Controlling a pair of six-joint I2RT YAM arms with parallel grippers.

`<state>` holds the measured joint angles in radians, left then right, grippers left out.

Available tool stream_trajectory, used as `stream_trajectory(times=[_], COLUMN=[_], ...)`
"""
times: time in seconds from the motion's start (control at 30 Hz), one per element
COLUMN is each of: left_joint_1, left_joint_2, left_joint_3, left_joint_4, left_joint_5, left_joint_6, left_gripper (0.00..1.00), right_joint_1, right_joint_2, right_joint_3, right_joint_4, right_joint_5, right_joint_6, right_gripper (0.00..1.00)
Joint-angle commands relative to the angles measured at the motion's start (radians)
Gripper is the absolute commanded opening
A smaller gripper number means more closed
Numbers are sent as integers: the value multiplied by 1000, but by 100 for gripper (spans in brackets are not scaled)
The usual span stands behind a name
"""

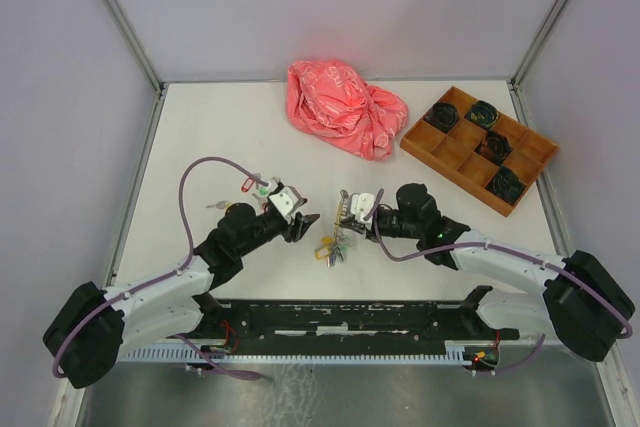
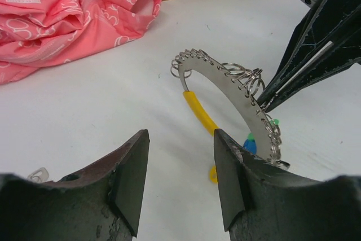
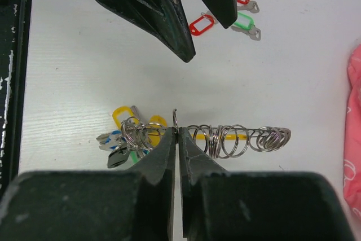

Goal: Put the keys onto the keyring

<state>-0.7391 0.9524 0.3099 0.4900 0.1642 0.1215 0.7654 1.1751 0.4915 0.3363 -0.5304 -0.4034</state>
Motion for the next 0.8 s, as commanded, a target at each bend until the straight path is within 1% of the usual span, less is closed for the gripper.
stream_trajectory(times=[0.0, 0.03, 0.1, 0.17, 0.3, 0.37, 0.43, 0.53, 0.6, 0.7, 0.77], left_joint_1=[3, 3, 3, 2, -4, -16, -27, -31, -32, -31, -30], left_joint_2=[-14, -10, 6, 30, 85, 104, 121, 135, 130, 119, 120], left_joint_3=[-44, -54, -69, -81, -92, -87, -75, -43, -26, -24, -25], left_joint_4=[147, 165, 197, 242, 334, 362, 363, 318, 290, 278, 285], left_joint_5=[65, 78, 108, 138, 132, 103, 90, 101, 139, 203, 239], left_joint_6=[-139, -152, -178, -198, -236, -233, -200, -144, -108, -62, -54], left_gripper=[57, 57, 58, 58, 58, 58, 56, 54, 51, 43, 42], right_joint_1=[-3, -3, -3, -3, -1, 4, 10, 12, 12, 11, 12], right_joint_2=[-38, -42, -47, -50, -49, -50, -60, -77, -93, -117, -131], right_joint_3=[67, 69, 67, 68, 73, 74, 64, 32, 25, 26, 31], right_joint_4=[-26, -28, -10, 6, 19, 19, 22, 47, 14, -49, -92], right_joint_5=[10, 26, 59, 91, 137, 159, 166, 129, 80, 30, 0], right_joint_6=[49, 67, 118, 191, 303, 345, 350, 273, 178, 61, -8], right_gripper=[10, 10, 2, 1, 1, 1, 1, 1, 1, 1, 2])
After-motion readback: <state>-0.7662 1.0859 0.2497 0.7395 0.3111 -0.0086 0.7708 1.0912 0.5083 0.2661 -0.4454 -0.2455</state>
